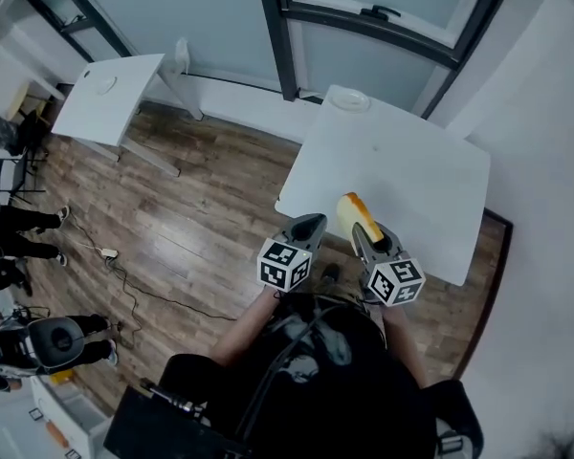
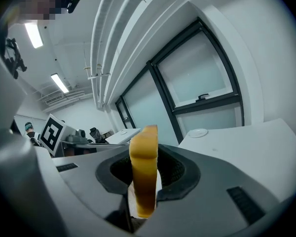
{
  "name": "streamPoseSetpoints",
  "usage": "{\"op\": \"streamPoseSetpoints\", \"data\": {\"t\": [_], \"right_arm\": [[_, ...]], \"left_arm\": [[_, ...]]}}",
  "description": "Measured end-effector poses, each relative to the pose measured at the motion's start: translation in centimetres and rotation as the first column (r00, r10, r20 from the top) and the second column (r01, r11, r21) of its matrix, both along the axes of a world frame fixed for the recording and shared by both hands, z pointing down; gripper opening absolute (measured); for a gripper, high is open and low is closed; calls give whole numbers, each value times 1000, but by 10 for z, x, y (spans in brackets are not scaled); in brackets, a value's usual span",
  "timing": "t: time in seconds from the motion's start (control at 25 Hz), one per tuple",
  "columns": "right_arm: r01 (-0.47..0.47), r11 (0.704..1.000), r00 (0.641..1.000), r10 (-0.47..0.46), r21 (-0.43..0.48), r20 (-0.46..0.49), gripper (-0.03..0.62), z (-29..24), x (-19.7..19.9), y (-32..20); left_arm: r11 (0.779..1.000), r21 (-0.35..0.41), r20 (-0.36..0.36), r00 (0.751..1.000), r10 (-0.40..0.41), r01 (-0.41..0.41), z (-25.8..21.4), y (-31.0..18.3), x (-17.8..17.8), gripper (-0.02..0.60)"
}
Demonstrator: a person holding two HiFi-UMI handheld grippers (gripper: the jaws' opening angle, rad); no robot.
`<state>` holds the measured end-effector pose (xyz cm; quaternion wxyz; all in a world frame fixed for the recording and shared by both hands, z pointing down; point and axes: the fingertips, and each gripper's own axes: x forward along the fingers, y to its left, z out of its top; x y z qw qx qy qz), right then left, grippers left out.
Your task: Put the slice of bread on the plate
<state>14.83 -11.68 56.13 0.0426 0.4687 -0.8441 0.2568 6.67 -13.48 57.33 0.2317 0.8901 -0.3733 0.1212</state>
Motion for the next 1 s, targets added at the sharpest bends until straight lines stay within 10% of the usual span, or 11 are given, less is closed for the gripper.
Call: {"op": "streamPoseSetpoints", "data": {"t": [0.48,1.0], "right_arm": [[-34,998,999,32,-58,-42,97,29,-7,-111],[-52,996,950,29,-67,-310,96,94,-4,-235]], "left_arm": [[995,-69,4,997,74,-73,33,-115,3,6],[982,-121,10,989,149,-146,94,-246,-7,6]]}}
